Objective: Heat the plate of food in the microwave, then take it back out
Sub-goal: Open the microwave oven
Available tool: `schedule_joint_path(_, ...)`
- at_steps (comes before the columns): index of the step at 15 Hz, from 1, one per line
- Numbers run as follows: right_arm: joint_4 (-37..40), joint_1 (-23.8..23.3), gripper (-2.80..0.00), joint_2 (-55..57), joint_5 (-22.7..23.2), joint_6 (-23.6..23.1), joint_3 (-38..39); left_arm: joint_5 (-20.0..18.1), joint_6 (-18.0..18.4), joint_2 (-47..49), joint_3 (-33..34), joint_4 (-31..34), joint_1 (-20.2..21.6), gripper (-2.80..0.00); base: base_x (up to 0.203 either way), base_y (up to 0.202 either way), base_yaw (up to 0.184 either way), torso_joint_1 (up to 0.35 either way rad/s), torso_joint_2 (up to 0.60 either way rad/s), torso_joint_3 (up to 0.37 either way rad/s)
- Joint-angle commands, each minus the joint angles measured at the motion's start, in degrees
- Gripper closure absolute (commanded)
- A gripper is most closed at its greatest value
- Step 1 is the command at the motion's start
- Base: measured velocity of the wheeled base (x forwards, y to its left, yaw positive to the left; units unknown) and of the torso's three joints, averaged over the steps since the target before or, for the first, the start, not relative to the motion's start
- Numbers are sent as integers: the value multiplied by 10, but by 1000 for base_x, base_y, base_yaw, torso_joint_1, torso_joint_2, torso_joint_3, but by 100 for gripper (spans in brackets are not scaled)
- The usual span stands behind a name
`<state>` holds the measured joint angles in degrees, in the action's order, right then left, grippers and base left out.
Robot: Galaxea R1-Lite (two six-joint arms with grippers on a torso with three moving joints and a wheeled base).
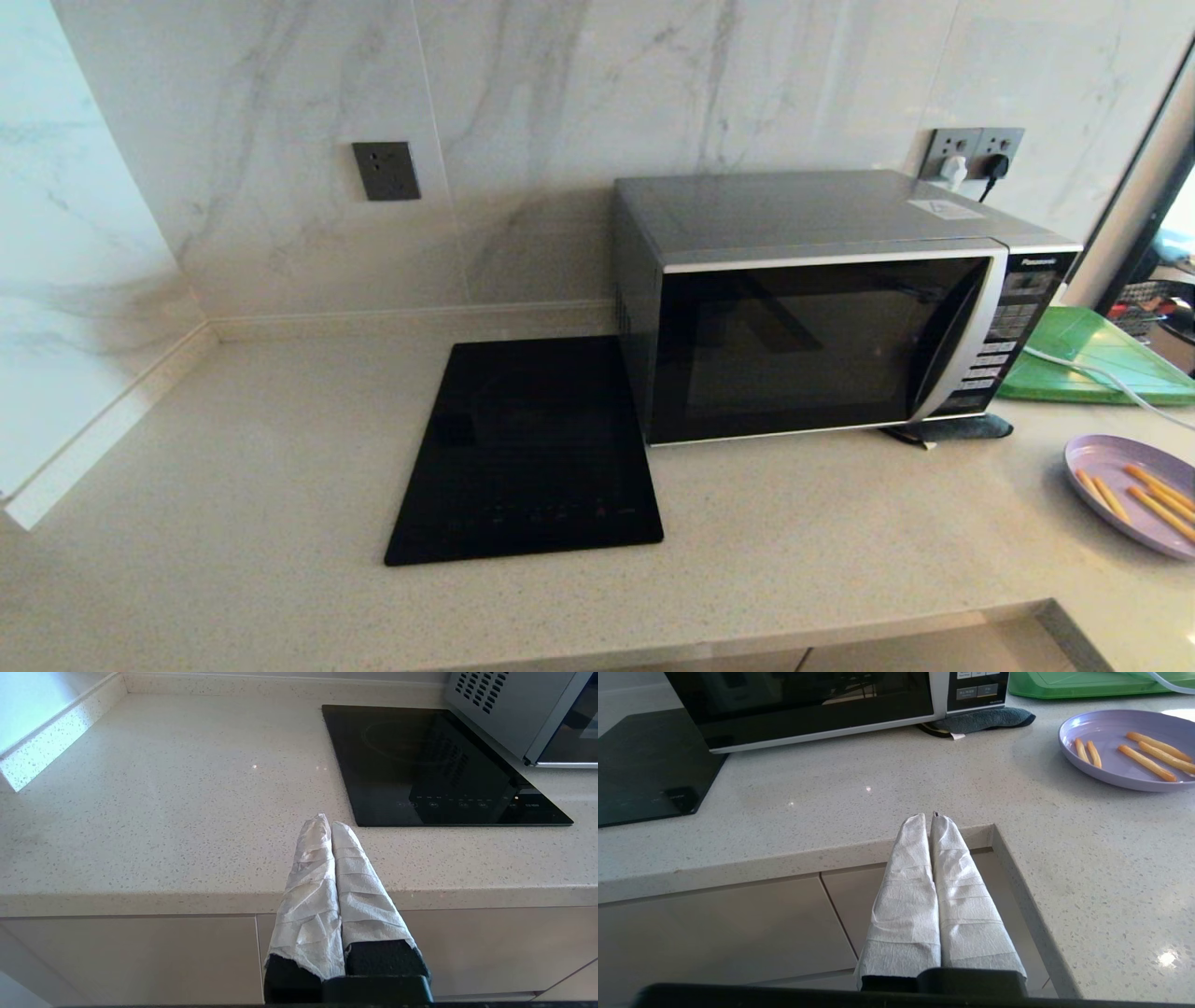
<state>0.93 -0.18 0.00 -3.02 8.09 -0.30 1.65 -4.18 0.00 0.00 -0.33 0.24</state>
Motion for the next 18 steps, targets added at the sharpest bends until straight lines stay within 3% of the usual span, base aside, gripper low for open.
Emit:
schedule_joint_path(1,0,0,0,0,-1,4,0,0,0,1,0,0,0,0,0,0,0,0,0,0)
schedule_joint_path(7,1,0,0,0,-2,2,-1,0,0,1,0,0,0,0,0,0,0,0,0,0)
schedule_joint_path(13,30,-1,0,131,-22,5,-197,0,0,0,0,0,0,0,0,0,0,0,0,0)
schedule_joint_path(16,30,-1,0,205,-60,1,-249,0,0,1,0,0,0,0,0,0,0,0,0,0)
schedule_joint_path(18,27,-1,0,256,-96,-34,-273,0,0,1,0,0,0,0,0,0,0,0,0,0)
